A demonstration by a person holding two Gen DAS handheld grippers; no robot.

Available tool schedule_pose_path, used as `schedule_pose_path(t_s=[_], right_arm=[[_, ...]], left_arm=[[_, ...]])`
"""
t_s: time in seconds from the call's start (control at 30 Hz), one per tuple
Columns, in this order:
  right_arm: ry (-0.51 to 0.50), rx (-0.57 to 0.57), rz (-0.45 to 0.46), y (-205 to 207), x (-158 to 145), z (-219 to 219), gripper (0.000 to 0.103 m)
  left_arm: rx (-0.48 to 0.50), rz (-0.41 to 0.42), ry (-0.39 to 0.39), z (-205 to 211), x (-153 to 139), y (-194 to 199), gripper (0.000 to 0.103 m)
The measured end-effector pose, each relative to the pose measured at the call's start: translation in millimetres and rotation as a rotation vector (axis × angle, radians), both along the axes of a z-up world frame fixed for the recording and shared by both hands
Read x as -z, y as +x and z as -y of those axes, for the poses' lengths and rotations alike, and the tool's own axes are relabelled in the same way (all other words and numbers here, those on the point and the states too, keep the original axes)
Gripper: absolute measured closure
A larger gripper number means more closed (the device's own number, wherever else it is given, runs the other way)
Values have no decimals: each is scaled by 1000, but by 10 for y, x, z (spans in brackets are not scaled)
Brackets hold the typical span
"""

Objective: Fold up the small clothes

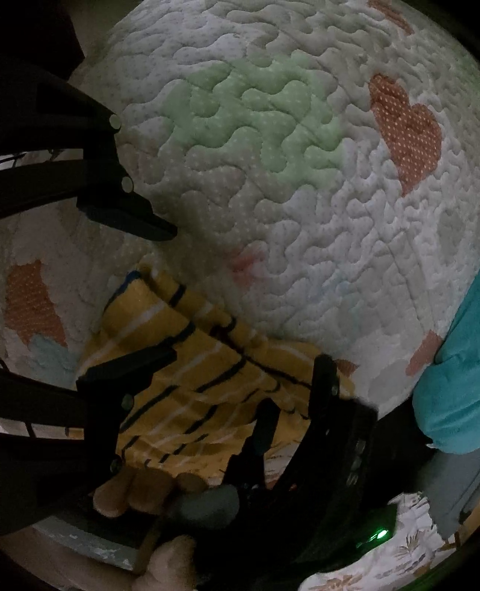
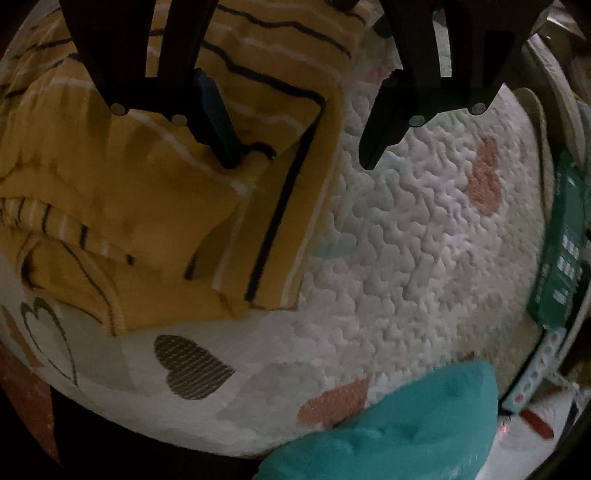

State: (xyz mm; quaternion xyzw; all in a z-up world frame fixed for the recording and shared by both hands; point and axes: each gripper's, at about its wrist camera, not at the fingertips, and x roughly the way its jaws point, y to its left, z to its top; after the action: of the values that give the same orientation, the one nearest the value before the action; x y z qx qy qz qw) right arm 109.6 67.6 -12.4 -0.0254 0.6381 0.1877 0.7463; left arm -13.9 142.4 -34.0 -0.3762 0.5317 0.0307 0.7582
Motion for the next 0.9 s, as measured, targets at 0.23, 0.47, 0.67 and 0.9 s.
schedule_pose_path(t_s=[0.23,0.47,0.67,0.9], right_arm=[[-186,-148,43,-75,123,-304,22],[-278,-286,153,-301,-13,-294,88],[-111,-196,187,-281,-408,193,92],[62,-70,229,-326,-812,1009,92]], left_arm=[[17,-5,-30,33,63,28,40],[40,-23,-146,131,177,26,88],[117,84,-157,404,-132,-16,89],[250,164,-171,1008,-403,87,89]])
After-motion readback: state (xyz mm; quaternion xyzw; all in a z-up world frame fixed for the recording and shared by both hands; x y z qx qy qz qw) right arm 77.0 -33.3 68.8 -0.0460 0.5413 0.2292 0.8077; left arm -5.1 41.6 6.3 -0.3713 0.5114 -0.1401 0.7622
